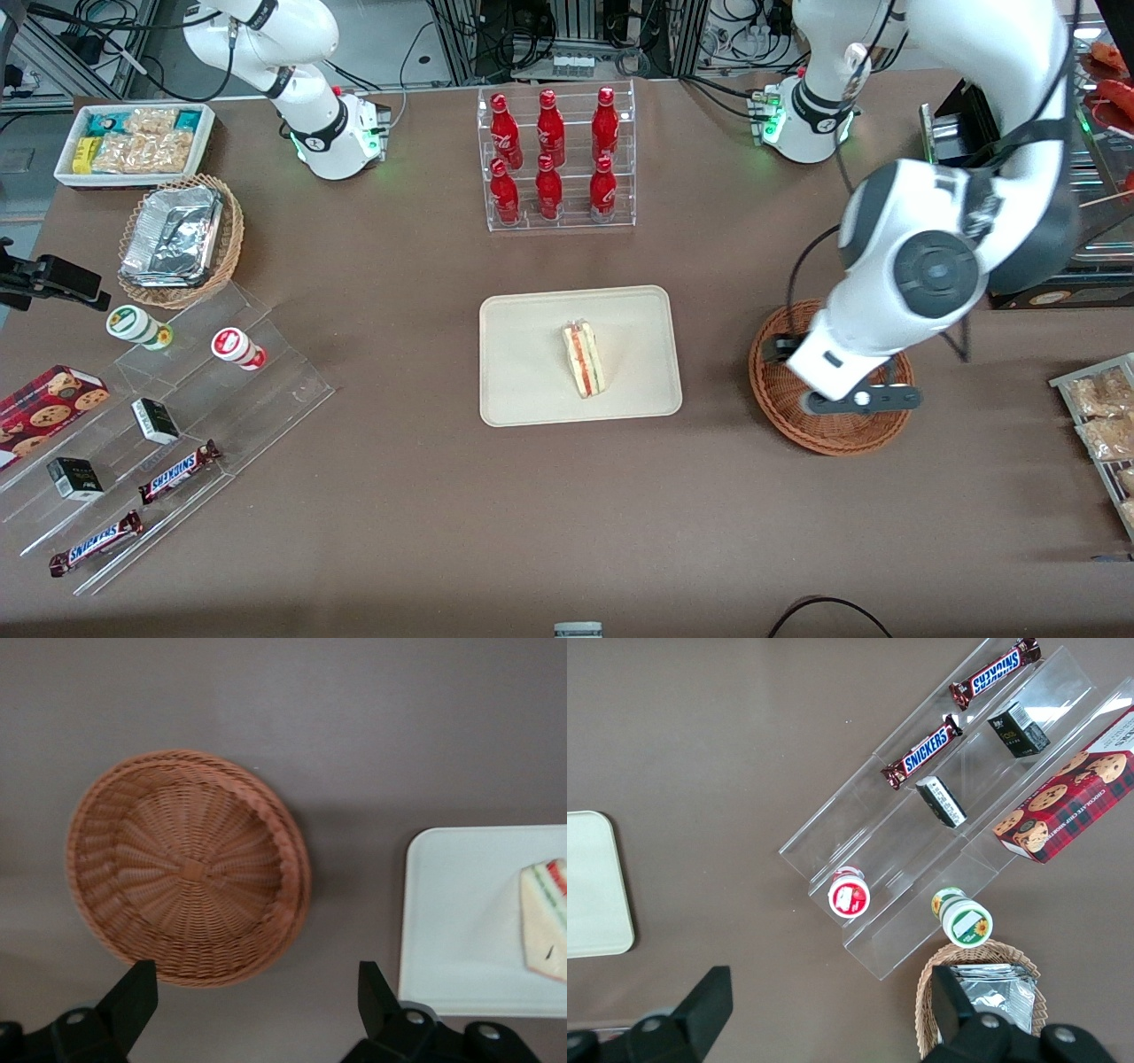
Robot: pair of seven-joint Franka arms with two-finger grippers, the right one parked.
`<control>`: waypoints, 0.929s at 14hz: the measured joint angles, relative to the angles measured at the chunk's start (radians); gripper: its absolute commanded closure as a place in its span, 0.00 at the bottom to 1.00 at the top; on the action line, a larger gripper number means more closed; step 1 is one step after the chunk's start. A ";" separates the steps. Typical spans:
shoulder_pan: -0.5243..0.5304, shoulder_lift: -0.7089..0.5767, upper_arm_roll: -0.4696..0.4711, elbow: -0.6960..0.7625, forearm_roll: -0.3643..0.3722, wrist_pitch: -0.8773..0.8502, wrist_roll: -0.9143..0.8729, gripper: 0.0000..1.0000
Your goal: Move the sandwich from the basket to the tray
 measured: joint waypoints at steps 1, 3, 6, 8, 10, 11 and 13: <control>0.023 -0.034 0.000 -0.028 0.000 -0.002 0.050 0.00; 0.055 -0.103 0.000 -0.083 0.000 -0.007 0.121 0.00; 0.078 -0.186 0.000 -0.126 -0.001 -0.043 0.177 0.00; 0.103 -0.226 -0.001 -0.129 -0.004 -0.084 0.238 0.00; 0.146 -0.262 -0.002 -0.129 -0.006 -0.132 0.319 0.00; 0.165 -0.277 -0.002 -0.129 -0.008 -0.151 0.348 0.00; 0.182 -0.306 -0.002 -0.129 -0.010 -0.184 0.373 0.00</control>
